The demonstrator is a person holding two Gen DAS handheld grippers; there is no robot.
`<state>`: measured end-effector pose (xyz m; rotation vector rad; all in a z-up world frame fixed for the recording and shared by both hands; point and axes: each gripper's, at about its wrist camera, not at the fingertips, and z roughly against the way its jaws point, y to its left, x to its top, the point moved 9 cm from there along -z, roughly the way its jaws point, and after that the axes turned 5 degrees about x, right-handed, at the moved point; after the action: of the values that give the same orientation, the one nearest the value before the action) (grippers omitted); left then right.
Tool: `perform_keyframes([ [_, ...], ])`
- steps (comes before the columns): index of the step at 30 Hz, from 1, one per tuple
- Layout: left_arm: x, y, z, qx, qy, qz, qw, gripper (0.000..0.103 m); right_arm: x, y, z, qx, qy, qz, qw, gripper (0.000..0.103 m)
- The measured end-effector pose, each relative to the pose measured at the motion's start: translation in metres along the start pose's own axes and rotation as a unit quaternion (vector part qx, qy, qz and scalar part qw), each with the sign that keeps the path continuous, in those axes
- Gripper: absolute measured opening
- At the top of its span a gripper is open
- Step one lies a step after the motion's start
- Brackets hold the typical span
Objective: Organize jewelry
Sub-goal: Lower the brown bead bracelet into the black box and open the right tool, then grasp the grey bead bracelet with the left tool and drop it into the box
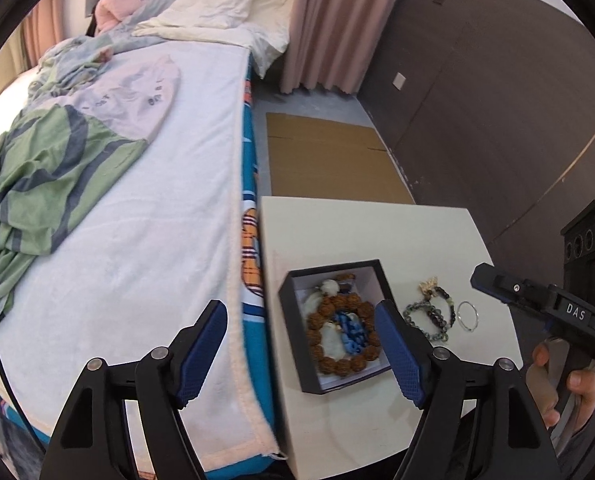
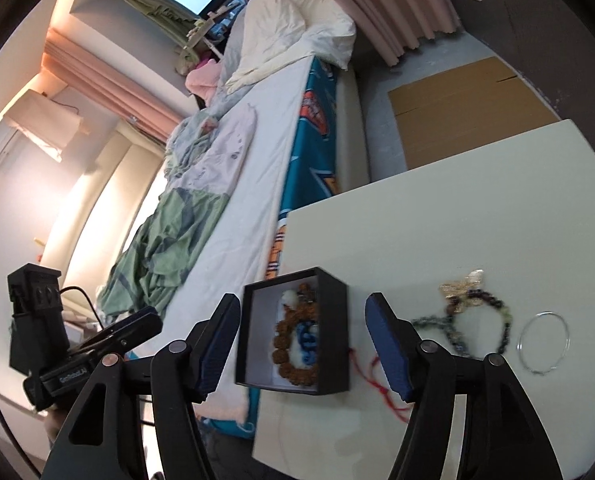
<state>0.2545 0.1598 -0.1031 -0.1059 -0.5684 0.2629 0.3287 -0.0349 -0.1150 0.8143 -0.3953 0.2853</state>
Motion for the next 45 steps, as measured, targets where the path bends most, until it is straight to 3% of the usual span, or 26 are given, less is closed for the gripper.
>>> perform_keyframes([
  [5,0.0,-0.023,-0.007,-0.005,0.005,-0.019,0.9998,0.077,0.003,-0.024,0.02,-0.013,-0.003,-0.007,1.0,0.068],
  [8,0.001,-0.038,-0.011,-0.008,0.008,-0.031,0.9994,0.077,0.005,-0.036,0.033,-0.016,-0.011,-0.017,1.0,0.077],
  [15,0.0,-0.075,-0.029,0.0,0.028,-0.066,0.9974,0.077,0.005,-0.061,0.056,-0.041,-0.015,-0.023,0.999,0.077],
  [24,-0.013,-0.132,-0.059,-0.015,0.061,-0.11,0.9919,0.076,-0.005,-0.092,0.071,-0.061,0.008,-0.037,0.997,0.077],
  [34,-0.032,-0.18,-0.105,-0.029,0.118,-0.115,0.9859,0.056,-0.005,-0.121,0.085,-0.074,0.007,-0.046,0.996,0.077],
  [37,-0.039,-0.19,-0.123,-0.02,0.141,-0.115,0.983,0.042,-0.004,-0.127,0.087,-0.076,0.006,-0.055,0.996,0.077],
  [45,-0.052,-0.203,-0.149,0.003,0.165,-0.122,0.9788,0.04,-0.004,-0.137,0.094,-0.076,0.001,-0.067,0.995,0.077],
])
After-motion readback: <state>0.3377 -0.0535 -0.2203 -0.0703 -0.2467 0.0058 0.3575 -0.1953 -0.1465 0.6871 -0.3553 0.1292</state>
